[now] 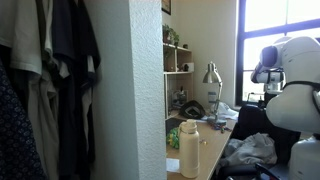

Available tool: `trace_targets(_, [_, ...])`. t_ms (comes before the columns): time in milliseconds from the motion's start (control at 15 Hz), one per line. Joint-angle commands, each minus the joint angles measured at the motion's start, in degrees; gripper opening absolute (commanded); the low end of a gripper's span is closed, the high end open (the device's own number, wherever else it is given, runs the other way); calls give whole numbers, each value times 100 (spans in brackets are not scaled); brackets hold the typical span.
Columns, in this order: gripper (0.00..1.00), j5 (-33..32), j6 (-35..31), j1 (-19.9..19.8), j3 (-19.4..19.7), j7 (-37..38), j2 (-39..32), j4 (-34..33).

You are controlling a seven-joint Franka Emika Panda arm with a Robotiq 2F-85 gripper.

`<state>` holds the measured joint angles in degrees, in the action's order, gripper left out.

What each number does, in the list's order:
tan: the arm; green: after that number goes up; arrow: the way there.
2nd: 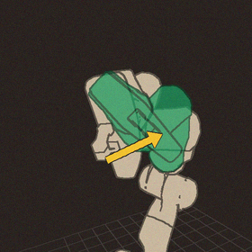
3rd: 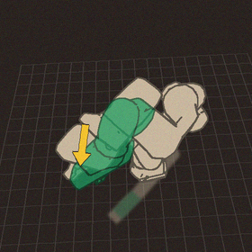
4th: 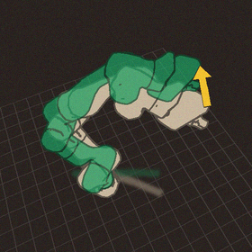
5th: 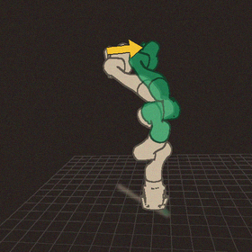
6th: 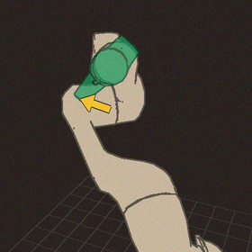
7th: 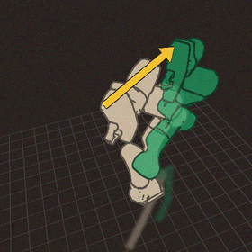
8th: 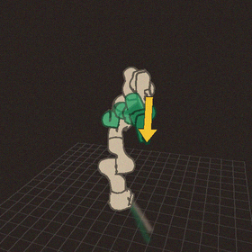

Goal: Push the chair towards the table.

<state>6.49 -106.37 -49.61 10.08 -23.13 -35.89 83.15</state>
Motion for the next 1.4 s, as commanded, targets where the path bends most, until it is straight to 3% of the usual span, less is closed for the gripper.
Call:
trace_targets(0, [100, 71, 313, 372, -319, -207, 417, 510])
trace_targets(533, [100, 245, 1264, 793, -402, -247, 834, 937])
trace_targets(1067, [100, 582, 1678, 1490, -430, -323, 1131, 1194])
trace_targets(1333, [100, 726, 1560, 1847, -270, -269, 1330, 1231])
